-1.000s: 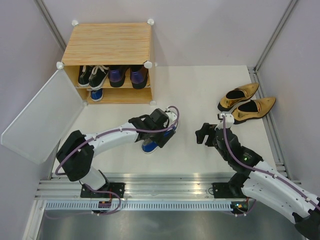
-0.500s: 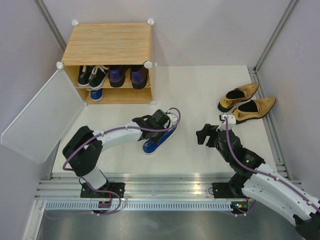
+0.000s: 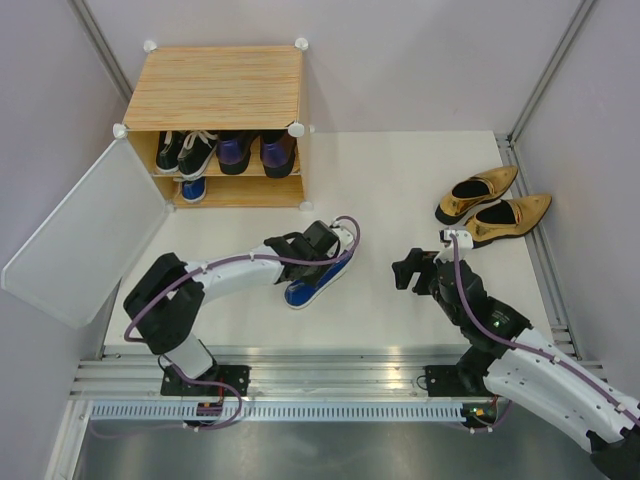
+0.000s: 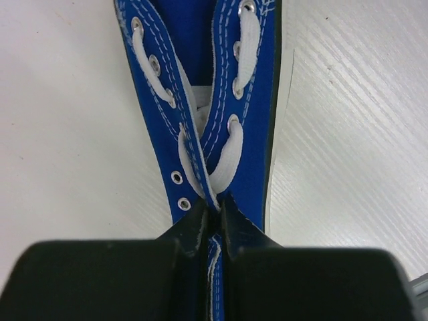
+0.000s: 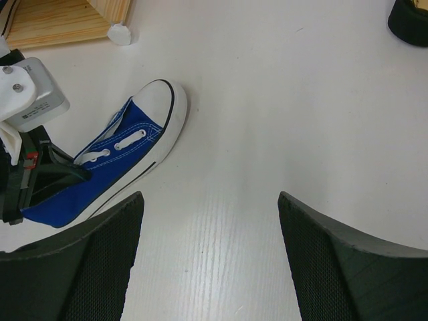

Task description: Place and organize the shoes in the shoe cabinet

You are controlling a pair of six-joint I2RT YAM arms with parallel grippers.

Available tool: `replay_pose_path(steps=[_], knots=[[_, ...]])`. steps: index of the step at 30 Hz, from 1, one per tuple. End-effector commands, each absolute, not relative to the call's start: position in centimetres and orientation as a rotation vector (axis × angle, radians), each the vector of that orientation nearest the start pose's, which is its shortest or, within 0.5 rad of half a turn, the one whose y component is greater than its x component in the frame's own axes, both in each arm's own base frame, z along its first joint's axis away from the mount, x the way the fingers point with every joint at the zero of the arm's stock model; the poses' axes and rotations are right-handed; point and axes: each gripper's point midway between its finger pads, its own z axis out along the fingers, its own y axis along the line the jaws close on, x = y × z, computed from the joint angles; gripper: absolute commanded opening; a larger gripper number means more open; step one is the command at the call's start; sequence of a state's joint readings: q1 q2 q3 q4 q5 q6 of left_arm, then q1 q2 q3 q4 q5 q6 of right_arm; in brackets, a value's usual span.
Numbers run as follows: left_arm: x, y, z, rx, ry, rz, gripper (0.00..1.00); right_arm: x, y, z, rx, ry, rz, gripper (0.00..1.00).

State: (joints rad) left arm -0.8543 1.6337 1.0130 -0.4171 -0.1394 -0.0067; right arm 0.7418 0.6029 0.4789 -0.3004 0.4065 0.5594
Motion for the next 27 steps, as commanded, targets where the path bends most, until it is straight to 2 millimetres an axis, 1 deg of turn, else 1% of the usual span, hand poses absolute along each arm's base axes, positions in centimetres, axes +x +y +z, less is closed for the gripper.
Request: replay_pose_path(steps=[1, 2, 3, 4, 6, 7, 9, 10, 12, 13, 14, 16, 19, 21, 22, 25, 26, 27], knots=[[27.3, -23.4, 7.3, 0.858, 2.359, -0.076, 0.02, 22.7, 14.1, 16.6, 0.076, 1.956, 0.464, 0.85], [28.1, -22.2, 7.9, 0.812, 2.364, -0.059, 0.02, 22.7, 14.1, 16.6, 0.074, 1.955, 0.463, 0.85], [28.8, -21.2, 9.1, 0.768, 2.337, -0.023, 0.02, 22.7, 14.1, 16.6, 0.076, 1.954, 0.465, 0.85], [29.5, -19.8, 9.7, 0.723, 2.336, 0.015, 0.02, 22.7, 14.1, 16.6, 0.073, 1.956, 0.465, 0.85], [30.0, -17.8, 11.0, 0.656, 2.327, 0.070, 0.02, 22.6, 14.2, 16.7, 0.070, 1.954, 0.472, 0.85], [30.5, -16.7, 11.4, 0.618, 2.328, 0.096, 0.02, 22.6, 14.2, 16.7, 0.069, 1.956, 0.473, 0.85], [30.8, -15.3, 12.2, 0.576, 2.312, 0.131, 0.02, 22.6, 14.2, 16.8, 0.071, 1.952, 0.474, 0.85], [31.1, -14.3, 12.7, 0.541, 2.307, 0.145, 0.02, 22.6, 14.2, 16.8, 0.068, 1.952, 0.475, 0.85], [31.2, -13.0, 13.0, 0.502, 2.315, 0.180, 0.02, 22.6, 14.3, 16.9, 0.068, 1.949, 0.478, 0.85], [31.3, -11.8, 13.1, 0.477, 2.329, 0.203, 0.02, 22.6, 14.2, 16.9, 0.069, 1.948, 0.477, 0.85], [31.2, -11.3, 13.1, 0.471, 2.334, 0.218, 0.02, 22.6, 14.2, 16.8, 0.069, 1.948, 0.477, 0.85], [31.3, -9.6, 13.5, 0.423, 2.342, 0.269, 0.02, 22.5, 14.4, 16.9, 0.065, 1.948, 0.486, 0.85], [32.0, -8.3, 14.4, 0.359, 2.329, 0.295, 0.02, 22.5, 14.4, 16.8, 0.060, 1.950, 0.486, 0.85], [32.6, -7.7, 14.5, 0.333, 2.328, 0.329, 0.02, 22.5, 14.4, 16.9, 0.061, 1.949, 0.489, 0.84], [33.2, -7.1, 14.9, 0.304, 2.322, 0.342, 0.02, 22.5, 14.5, 16.9, 0.059, 1.948, 0.491, 0.85], [35.2, -6.0, 14.8, 0.242, 2.304, 0.392, 0.02, 22.5, 14.5, 16.9, 0.061, 1.946, 0.491, 0.85], [36.3, -5.9, 15.0, 0.208, 2.269, 0.381, 0.02, 22.5, 14.4, 16.9, 0.061, 1.946, 0.491, 0.85], [37.1, -5.2, 14.6, 0.174, 2.268, 0.389, 0.02, 22.5, 14.4, 16.9, 0.060, 1.946, 0.490, 0.85]])
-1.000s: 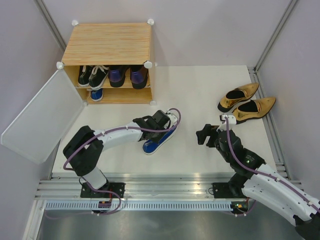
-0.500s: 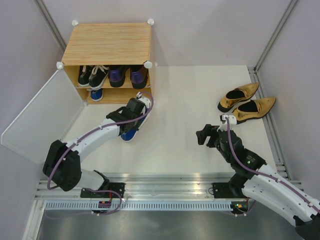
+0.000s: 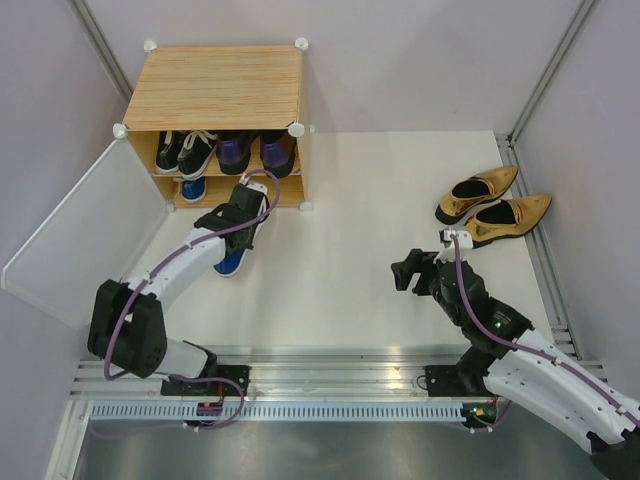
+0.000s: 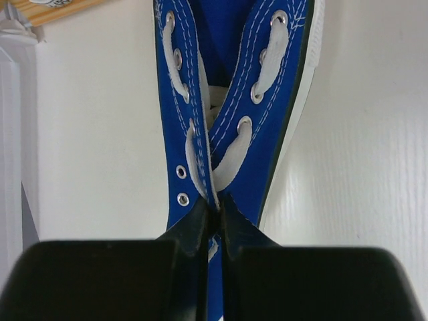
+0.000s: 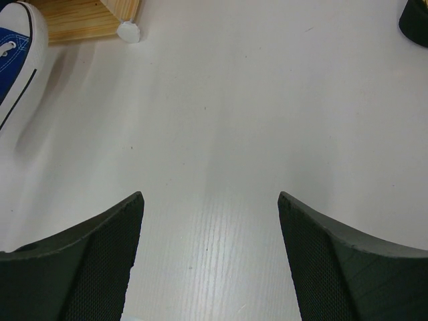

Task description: Place and organize the shoes in the shoe cabinet

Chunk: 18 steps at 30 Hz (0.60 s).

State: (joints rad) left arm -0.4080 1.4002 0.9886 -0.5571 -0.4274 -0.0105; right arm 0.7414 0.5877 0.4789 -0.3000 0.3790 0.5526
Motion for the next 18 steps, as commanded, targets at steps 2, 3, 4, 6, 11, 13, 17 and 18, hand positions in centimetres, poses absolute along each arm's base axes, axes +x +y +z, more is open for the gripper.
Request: replay_pose_path(steps=[2, 3, 4, 6, 11, 13, 17, 18], knots=[[38.4, -4.7, 14.7, 0.131, 2.238, 0.379, 0.02, 22.4, 14.4, 16.9, 0.059, 1.944, 0.493, 0.85], [39.6, -4.5, 14.8, 0.137, 2.210, 0.387, 0.02, 22.4, 14.3, 16.8, 0.062, 1.944, 0.493, 0.85], [40.3, -3.8, 15.0, 0.112, 2.195, 0.402, 0.02, 22.4, 14.3, 16.8, 0.063, 1.943, 0.492, 0.85], [41.8, -2.5, 14.9, 0.083, 2.169, 0.461, 0.02, 22.5, 14.3, 16.8, 0.065, 1.942, 0.489, 0.85], [45.1, -1.0, 15.5, 0.047, 2.097, 0.489, 0.02, 22.7, 14.1, 16.6, 0.070, 1.952, 0.467, 0.85], [46.2, -0.4, 15.8, 0.032, 2.074, 0.489, 0.02, 22.7, 14.1, 16.4, 0.072, 1.956, 0.459, 0.85], [47.7, 0.9, 15.8, -0.010, 2.066, 0.481, 0.02, 22.8, 14.0, 16.2, 0.071, 1.965, 0.445, 0.85], [47.9, 1.3, 15.8, -0.023, 2.061, 0.482, 0.02, 22.9, 13.9, 16.2, 0.075, 1.962, 0.442, 0.85]])
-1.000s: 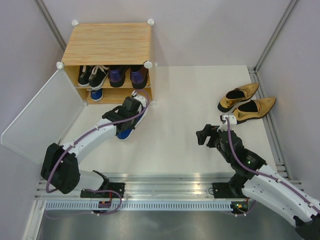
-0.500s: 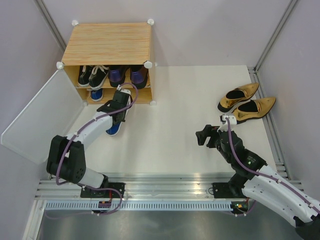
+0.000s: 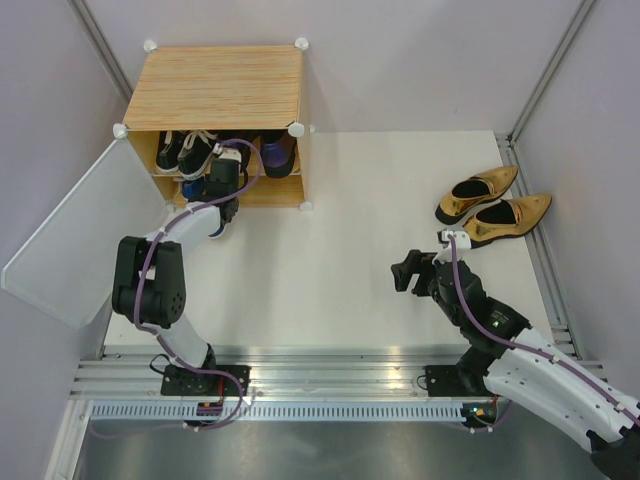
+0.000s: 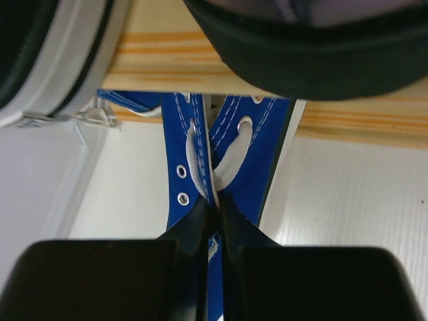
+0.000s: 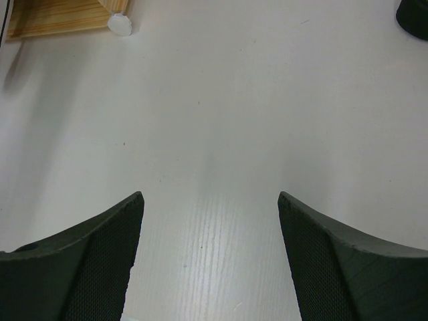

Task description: Place and organize the shoes in the shoe cabinet

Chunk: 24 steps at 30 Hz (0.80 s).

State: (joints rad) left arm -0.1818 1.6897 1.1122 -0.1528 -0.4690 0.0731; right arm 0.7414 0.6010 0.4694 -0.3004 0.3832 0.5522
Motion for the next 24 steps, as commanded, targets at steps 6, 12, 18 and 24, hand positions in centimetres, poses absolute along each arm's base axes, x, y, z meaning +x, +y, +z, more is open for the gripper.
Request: replay_pose_path(steps=[6, 12, 18, 24], knots=[[50.1, 1.9, 16.1, -0.029, 2.029, 0.447, 0.02, 22.9, 13.7, 16.1, 0.081, 1.966, 0.423, 0.85], [51.1, 1.5, 15.3, 0.008, 2.034, 0.433, 0.02, 23.0, 13.7, 15.8, 0.079, 1.976, 0.410, 0.84], [50.8, 1.9, 13.1, -0.033, 2.076, 0.449, 0.32, 23.1, 13.7, 15.7, 0.076, 1.981, 0.402, 0.84], [49.4, 1.9, 11.7, -0.110, 2.101, 0.416, 0.68, 23.1, 13.8, 15.6, 0.075, 1.983, 0.405, 0.84]])
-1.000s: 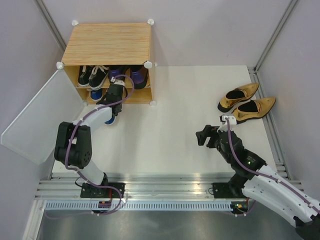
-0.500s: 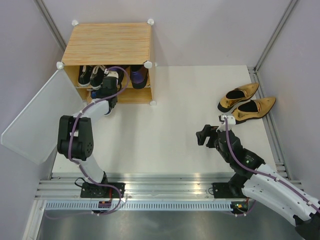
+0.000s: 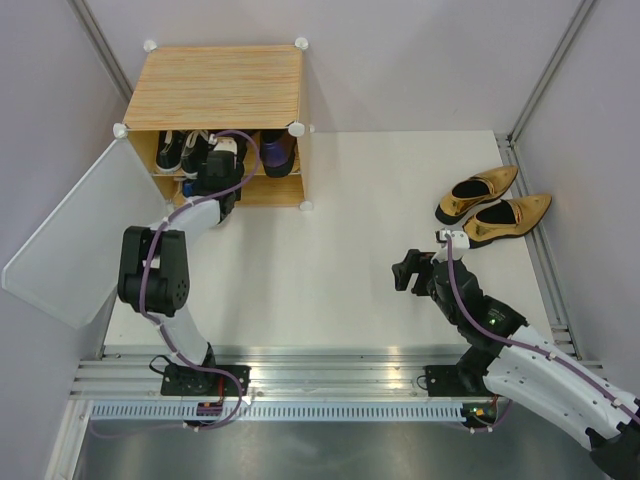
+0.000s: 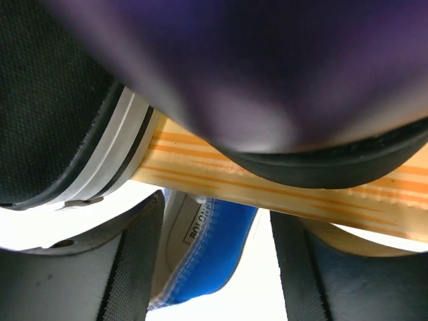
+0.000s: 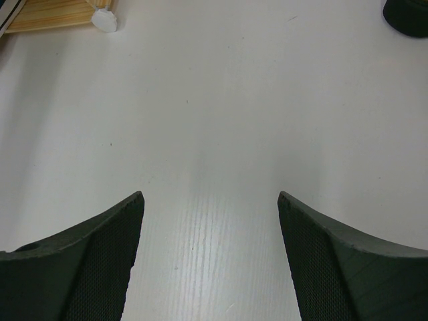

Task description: Place and organize the shoes in the shoe cabinet

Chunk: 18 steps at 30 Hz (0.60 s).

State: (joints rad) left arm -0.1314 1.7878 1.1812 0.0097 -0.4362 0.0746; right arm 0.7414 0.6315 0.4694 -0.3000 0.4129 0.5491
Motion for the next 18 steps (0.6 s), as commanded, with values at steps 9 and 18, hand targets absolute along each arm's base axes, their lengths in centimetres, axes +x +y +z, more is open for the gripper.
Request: replay_pose_path(steps=[9, 18], knots=[[46.4, 1.1, 13.8, -0.218, 2.041, 0.291, 0.73, 22.9, 13.9, 15.8, 0.067, 1.980, 0.425, 0.84], [43.0, 1.4, 13.1, -0.236, 2.054, 0.272, 0.86, 22.4, 14.5, 16.2, 0.042, 1.966, 0.482, 0.84]])
